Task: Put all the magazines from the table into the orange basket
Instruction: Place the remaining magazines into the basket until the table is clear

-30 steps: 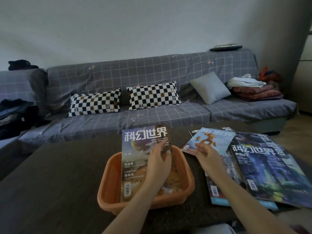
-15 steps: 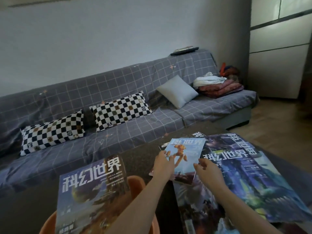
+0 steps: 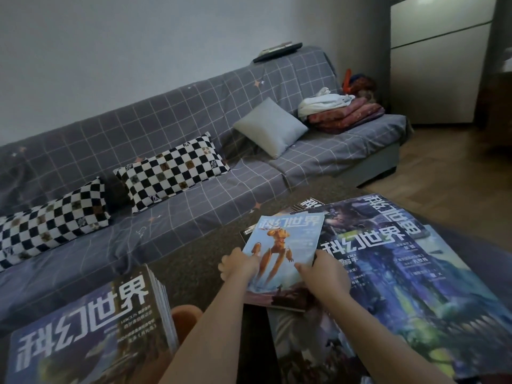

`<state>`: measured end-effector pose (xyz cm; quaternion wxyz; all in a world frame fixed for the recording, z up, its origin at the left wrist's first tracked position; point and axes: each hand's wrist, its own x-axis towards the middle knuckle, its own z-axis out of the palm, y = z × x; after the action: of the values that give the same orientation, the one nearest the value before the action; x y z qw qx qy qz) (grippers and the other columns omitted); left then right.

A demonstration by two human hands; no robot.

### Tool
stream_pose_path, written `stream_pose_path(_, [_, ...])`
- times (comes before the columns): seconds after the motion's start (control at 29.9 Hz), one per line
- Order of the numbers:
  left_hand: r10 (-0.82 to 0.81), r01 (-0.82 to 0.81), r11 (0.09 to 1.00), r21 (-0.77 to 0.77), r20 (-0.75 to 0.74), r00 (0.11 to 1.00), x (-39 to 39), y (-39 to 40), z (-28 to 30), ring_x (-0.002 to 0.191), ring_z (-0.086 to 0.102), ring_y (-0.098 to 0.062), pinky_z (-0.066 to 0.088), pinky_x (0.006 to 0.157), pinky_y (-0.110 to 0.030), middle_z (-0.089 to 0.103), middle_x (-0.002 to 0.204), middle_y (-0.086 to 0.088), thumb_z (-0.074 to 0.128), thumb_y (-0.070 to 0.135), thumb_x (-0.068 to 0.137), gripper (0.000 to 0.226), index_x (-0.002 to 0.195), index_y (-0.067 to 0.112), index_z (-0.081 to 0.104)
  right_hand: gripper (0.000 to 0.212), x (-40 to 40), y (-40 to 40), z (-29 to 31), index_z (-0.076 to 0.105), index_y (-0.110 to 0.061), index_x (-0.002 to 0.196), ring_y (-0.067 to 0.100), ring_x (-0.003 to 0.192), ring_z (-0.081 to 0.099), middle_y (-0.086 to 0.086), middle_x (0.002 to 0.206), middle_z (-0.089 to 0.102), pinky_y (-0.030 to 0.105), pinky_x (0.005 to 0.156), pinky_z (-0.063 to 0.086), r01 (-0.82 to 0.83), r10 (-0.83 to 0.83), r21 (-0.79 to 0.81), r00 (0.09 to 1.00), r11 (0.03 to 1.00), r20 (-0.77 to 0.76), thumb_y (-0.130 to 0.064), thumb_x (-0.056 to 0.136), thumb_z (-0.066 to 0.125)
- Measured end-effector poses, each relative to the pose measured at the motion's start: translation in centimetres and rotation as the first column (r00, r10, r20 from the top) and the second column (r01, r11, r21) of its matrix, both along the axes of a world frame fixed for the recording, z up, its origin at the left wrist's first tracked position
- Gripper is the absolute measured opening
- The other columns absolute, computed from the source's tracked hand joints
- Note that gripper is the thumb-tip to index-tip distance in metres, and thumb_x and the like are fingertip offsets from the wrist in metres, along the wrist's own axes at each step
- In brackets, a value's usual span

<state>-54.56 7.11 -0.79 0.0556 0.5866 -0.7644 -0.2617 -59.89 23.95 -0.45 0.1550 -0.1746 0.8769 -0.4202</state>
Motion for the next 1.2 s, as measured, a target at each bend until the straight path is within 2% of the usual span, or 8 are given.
stream_pose_path(0.17, [0.081,-0.046,0.987,0.154,-0.226,0.971,1.0,0.8,2.3,0.076,0.063,-0.022,0.050,0.070,-0.031,0.064,0.081,-0.006,0.071,0.038,0.083,0.040,0.105,0.004,0.068,0.032,0.1,0.9,-0.1,0.055,-0.015,0.100,0.016,0.074,0.057,-0.003,0.084,0.061,0.031,0.059,0.044,0.051,-0.011,-0.225,0.985,0.973,0.174,-0.042,0.085,0.062])
stream_pose_path(0.3, [0.078,-0.009,0.985,0.173,-0.396,0.915,2.2,2.8,4.3,0.081,0.068,-0.023,0.057,0.074,-0.036,0.068,0.095,-0.011,0.068,0.027,0.087,0.032,0.110,0.004,0.060,0.031,1.0,3.2,0.7,0.051,-0.016,0.108,0.012,0.075,0.061,-0.004,0.087,0.062,0.029,0.056,0.050,0.102,0.006,-0.399,0.966,0.911,0.260,-0.032,0.085,0.065])
stream_pose_path(0.4, [0.090,0.021,0.982,0.186,-0.571,0.816,4.1,4.6,6.0,0.074,0.064,-0.015,0.052,0.060,-0.028,0.064,0.089,-0.006,0.065,0.022,0.090,0.032,0.116,0.006,0.054,0.026,1.9,5.0,2.2,0.048,-0.017,0.113,0.022,0.084,0.062,0.005,0.099,0.063,0.043,0.071,0.056,0.134,0.002,-0.479,0.962,0.868,0.273,-0.019,0.090,0.059])
stream_pose_path(0.63, [0.093,0.068,0.983,0.172,-0.779,0.620,12.1,8.2,11.9,0.083,0.064,-0.017,0.055,0.070,-0.031,0.067,0.097,-0.007,0.064,0.019,0.091,0.023,0.110,0.008,0.059,0.020,6.5,7.9,7.4,0.051,-0.020,0.110,0.025,0.093,0.062,0.006,0.105,0.064,0.052,0.084,0.052,0.099,0.038,-0.650,0.981,0.753,0.193,-0.017,0.091,0.056])
stream_pose_path(0.87, [0.131,-0.008,0.990,0.141,-0.895,0.426,22.6,9.7,15.2,0.068,0.062,-0.012,0.048,0.046,-0.017,0.068,0.081,-0.002,0.065,0.014,0.090,0.008,0.096,0.010,0.062,0.020,13.2,7.1,10.2,0.053,-0.020,0.110,0.020,0.089,0.066,0.002,0.101,0.067,0.041,0.073,0.056,-0.053,0.231,-0.714,0.961,0.698,0.154,-0.017,0.091,0.058])
stream_pose_path(0.94, [0.127,-0.037,0.992,0.123,-0.905,0.407,25.7,9.7,15.2,0.068,0.064,-0.013,0.049,0.047,-0.018,0.069,0.080,-0.002,0.065,0.014,0.090,0.007,0.095,0.011,0.063,0.023,15.0,6.4,10.5,0.053,-0.021,0.112,0.021,0.091,0.066,0.001,0.103,0.067,0.041,0.074,0.057,-0.116,0.303,-0.705,0.942,0.700,0.145,-0.020,0.090,0.058])
stream_pose_path(1.07, [0.176,-0.093,0.984,0.151,-0.907,0.383,30.8,9.1,14.1,0.080,0.070,-0.024,0.057,0.072,-0.041,0.073,0.089,-0.008,0.066,0.016,0.090,0.007,0.095,0.013,0.063,0.022,18.1,4.5,10.5,0.054,-0.018,0.111,0.021,0.092,0.066,0.002,0.103,0.068,0.042,0.080,0.056,-0.219,0.397,-0.687,0.911,0.693,0.110,-0.018,0.090,0.059])
stream_pose_path(1.2, [0.166,-0.207,0.975,0.075,-0.869,0.465,34.4,8.4,12.2,0.079,0.070,-0.018,0.057,0.071,-0.035,0.073,0.087,-0.001,0.066,0.018,0.089,0.004,0.091,0.019,0.062,0.019,20.6,2.4,9.5,0.052,-0.022,0.108,0.018,0.092,0.065,0.001,0.104,0.066,0.037,0.079,0.055,-0.302,0.448,-0.615,0.889,0.728,0.094,-0.020,0.091,0.058])
